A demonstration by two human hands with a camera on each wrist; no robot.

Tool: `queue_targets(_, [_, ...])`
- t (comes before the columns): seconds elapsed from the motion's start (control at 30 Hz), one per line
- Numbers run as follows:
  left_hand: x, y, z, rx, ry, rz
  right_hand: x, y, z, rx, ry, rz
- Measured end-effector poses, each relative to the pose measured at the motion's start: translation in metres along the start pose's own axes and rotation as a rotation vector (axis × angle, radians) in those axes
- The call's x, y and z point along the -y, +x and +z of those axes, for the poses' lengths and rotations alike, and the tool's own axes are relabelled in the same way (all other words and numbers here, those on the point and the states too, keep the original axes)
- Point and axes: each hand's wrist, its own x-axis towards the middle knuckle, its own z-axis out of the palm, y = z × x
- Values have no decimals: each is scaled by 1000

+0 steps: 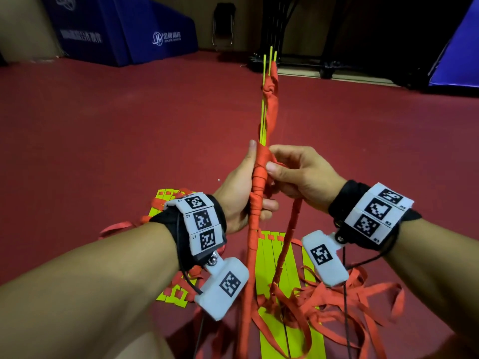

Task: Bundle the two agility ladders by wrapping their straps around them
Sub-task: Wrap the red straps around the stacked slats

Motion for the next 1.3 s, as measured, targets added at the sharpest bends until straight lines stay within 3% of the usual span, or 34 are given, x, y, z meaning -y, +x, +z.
queue_targets(0.13, [3, 1, 0, 35, 20, -63, -3, 3, -2, 20, 44, 47])
queue_targets(0.3, [4, 1, -2, -82, 77, -87, -5, 8, 1, -119, -3, 78])
queue_targets(0.47, [10, 5, 1, -201, 127, 40, -5, 10, 6, -230, -178, 121])
queue_targets(0.63, [10, 7, 3, -370, 212, 197, -6, 12, 9, -325, -398, 25])
queue_targets(0.77, [8, 7, 0, -412, 179, 202, -8, 11, 4, -443, -574, -8])
queue_targets(0.97, [6, 7, 3, -420, 163, 174, -6, 12, 4, -402, -634, -30])
queue_targets(1.3, [0, -4, 13, -345, 100, 93, -4, 8, -9, -102, -374, -85])
